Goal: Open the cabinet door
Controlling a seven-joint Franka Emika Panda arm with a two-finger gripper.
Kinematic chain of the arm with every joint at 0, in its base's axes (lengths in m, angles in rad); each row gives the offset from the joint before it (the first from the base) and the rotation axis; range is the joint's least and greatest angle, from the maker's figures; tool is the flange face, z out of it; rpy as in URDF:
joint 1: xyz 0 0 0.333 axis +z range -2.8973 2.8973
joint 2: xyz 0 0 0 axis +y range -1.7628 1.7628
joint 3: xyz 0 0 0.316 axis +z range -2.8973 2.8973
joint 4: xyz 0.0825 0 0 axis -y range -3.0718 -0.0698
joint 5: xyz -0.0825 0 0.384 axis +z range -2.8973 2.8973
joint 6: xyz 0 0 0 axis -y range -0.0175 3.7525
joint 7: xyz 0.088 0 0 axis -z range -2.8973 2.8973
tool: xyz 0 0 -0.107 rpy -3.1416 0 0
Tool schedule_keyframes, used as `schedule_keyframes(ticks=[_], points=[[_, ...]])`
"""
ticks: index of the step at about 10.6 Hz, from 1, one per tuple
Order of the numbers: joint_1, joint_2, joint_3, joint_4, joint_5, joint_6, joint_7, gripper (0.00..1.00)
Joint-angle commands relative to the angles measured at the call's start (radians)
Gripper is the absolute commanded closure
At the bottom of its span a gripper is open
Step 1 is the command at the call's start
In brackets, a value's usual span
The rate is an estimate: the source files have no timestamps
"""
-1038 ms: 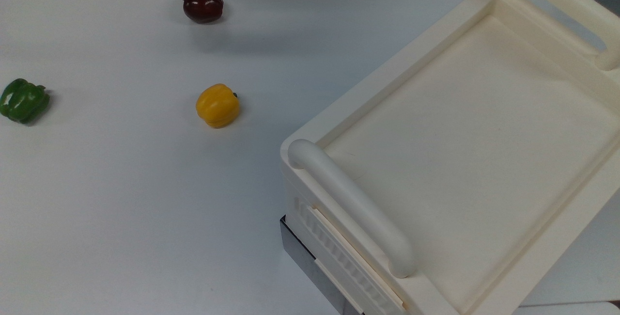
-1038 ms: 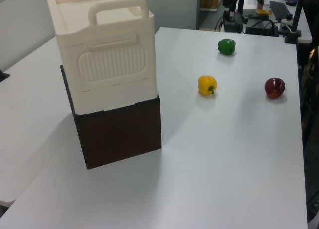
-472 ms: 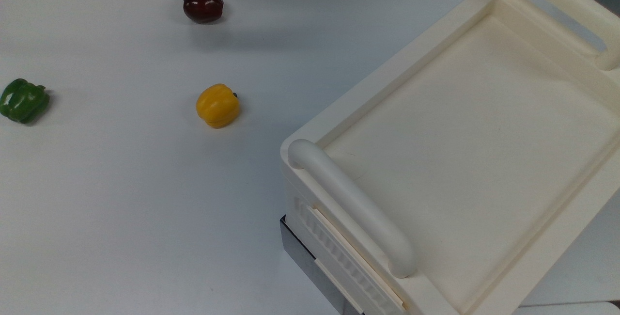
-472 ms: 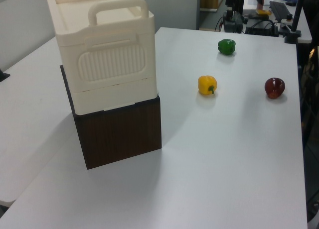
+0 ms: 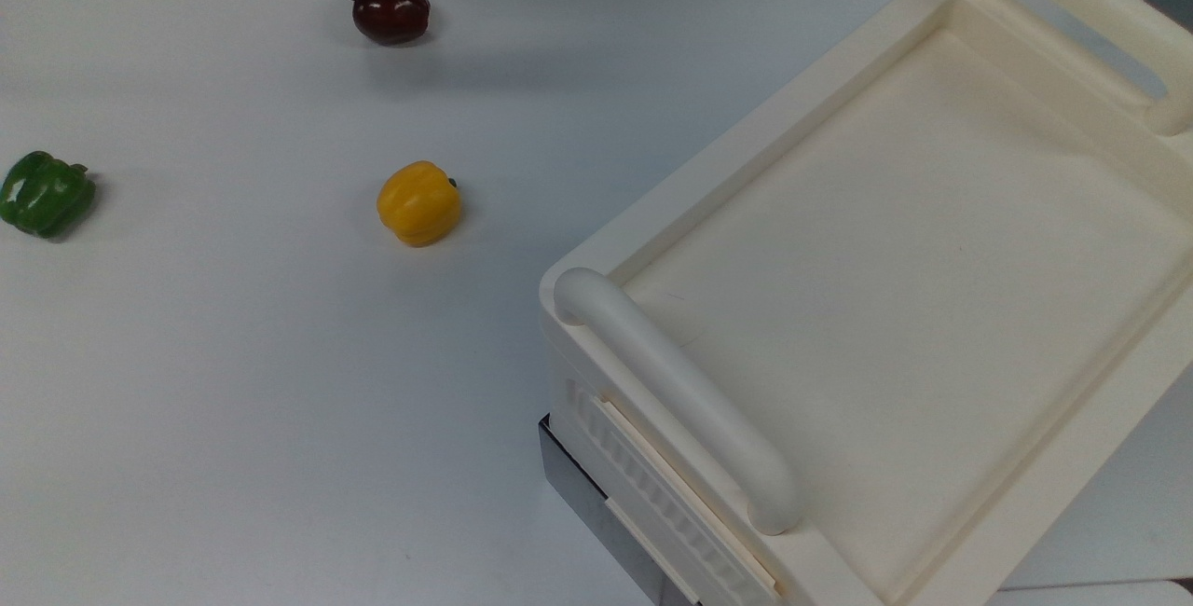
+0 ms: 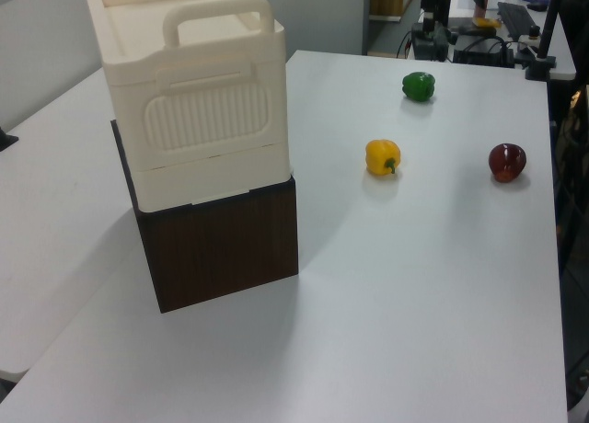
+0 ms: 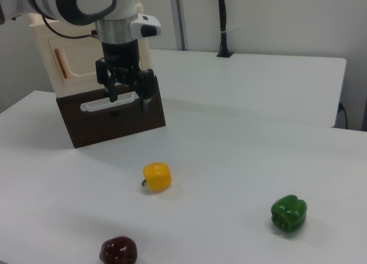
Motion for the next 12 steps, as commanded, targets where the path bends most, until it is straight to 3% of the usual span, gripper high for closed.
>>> schedule_keyframes(ticks=[1, 12], points=[[0.001, -0.019, 0.000, -0.007, -0.010, -0.027, -0.014, 0.00], [0.012, -0.017, 0.005, -0.007, 0.000, -0.115, -0.077, 0.00]])
